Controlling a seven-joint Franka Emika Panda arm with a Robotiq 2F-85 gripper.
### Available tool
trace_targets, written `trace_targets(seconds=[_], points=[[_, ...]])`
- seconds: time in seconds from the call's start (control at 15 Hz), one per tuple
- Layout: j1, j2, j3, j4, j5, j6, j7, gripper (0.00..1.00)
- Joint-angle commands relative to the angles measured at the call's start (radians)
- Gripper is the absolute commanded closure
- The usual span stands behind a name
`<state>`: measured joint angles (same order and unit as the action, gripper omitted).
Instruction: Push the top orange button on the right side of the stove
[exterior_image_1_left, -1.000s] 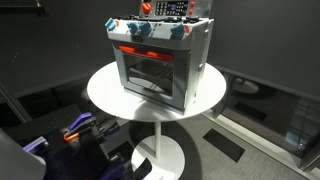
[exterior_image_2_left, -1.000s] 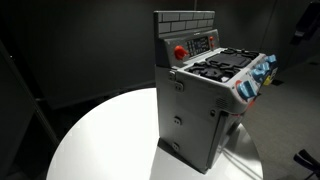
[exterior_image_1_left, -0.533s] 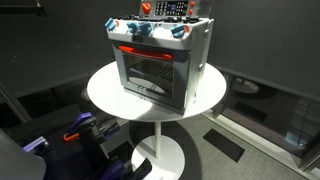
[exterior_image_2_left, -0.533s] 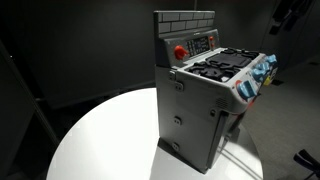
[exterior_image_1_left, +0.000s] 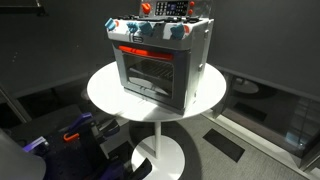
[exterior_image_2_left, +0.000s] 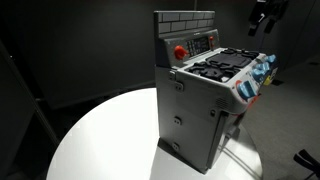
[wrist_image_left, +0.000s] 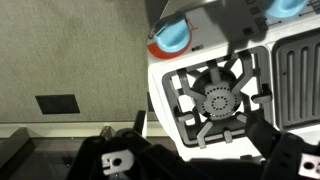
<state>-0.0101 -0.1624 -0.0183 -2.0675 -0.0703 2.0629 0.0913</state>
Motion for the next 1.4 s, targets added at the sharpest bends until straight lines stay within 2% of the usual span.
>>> trace_targets(seconds=[0.0,1.33], points=[[-0.005,0.092,0.004,0.096,0.02,-0.01,0.033,0.0],[0.011,0.28,0.009,0.29,0.059,-0.026,0.048,0.0]])
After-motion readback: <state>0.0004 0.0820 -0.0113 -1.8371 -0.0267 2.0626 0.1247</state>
